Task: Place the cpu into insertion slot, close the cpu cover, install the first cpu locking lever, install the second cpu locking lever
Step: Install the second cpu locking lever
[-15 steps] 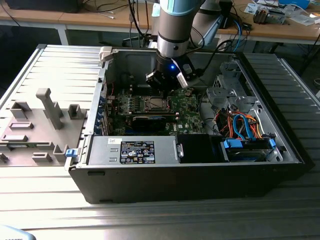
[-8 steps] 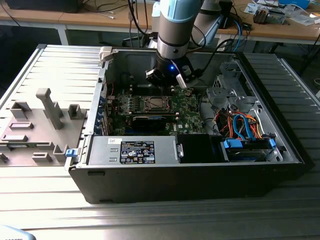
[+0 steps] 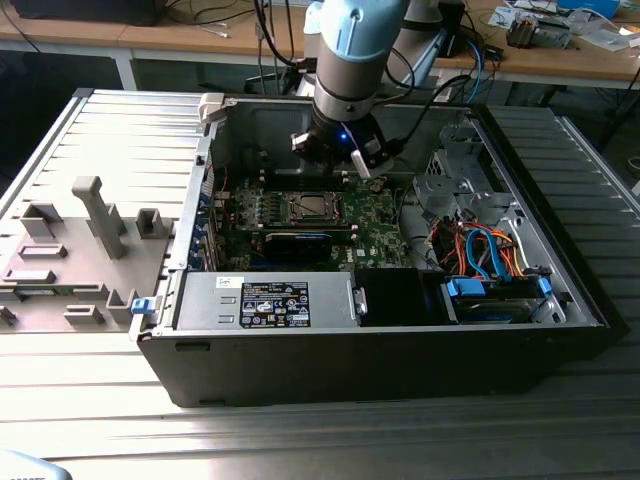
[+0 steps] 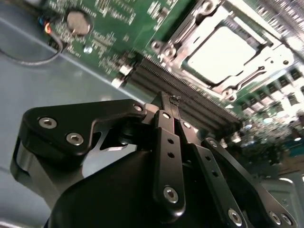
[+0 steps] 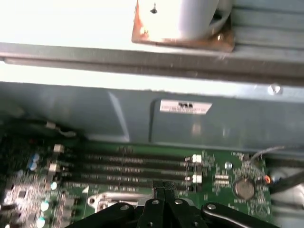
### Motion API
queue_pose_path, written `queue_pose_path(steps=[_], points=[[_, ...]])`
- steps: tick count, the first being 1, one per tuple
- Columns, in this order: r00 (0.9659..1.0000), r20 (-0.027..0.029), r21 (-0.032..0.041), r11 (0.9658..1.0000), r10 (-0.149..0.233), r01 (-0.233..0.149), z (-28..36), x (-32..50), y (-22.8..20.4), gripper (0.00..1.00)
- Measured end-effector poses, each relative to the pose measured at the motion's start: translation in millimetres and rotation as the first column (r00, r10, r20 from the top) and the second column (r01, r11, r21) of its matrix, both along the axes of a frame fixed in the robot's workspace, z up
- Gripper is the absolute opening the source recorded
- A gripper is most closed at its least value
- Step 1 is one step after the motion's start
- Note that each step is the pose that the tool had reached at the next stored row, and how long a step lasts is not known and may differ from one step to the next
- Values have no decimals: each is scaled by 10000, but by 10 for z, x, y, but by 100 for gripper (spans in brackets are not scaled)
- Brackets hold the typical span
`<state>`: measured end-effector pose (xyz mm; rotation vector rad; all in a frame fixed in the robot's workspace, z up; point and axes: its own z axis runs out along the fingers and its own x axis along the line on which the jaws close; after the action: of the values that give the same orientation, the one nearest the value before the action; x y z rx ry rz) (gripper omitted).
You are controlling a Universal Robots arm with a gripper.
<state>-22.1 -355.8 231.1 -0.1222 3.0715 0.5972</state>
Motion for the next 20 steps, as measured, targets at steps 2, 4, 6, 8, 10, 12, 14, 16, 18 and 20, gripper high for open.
queue_pose_path(steps=[2, 4, 6, 8, 10, 12, 14, 16, 18, 20], points=[[10000, 1, 114, 9999, -1, 1, -1, 0, 1, 11], [10000, 0, 71, 10000, -2, 2, -1, 0, -7, 11], [10000, -1, -399, 9992, 1, -1, 0, 0, -14, 11], [10000, 1, -901, 9959, -1, 1, -2, 0, -13, 11], [10000, 0, -1412, 9900, 0, 0, -1, 0, -14, 11], [10000, 0, -1513, 9885, 0, 0, -1, 0, -47, 11], [10000, 0, -1513, 9885, -1, 1, -1, 0, -82, 11], [10000, 0, -1512, 9885, -1, 1, -1, 0, -114, 11], [10000, 0, -1515, 9885, 0, 0, -1, 0, -128, 11], [10000, 0, -1883, 9821, -1, 0, 0, 0, -134, 11]])
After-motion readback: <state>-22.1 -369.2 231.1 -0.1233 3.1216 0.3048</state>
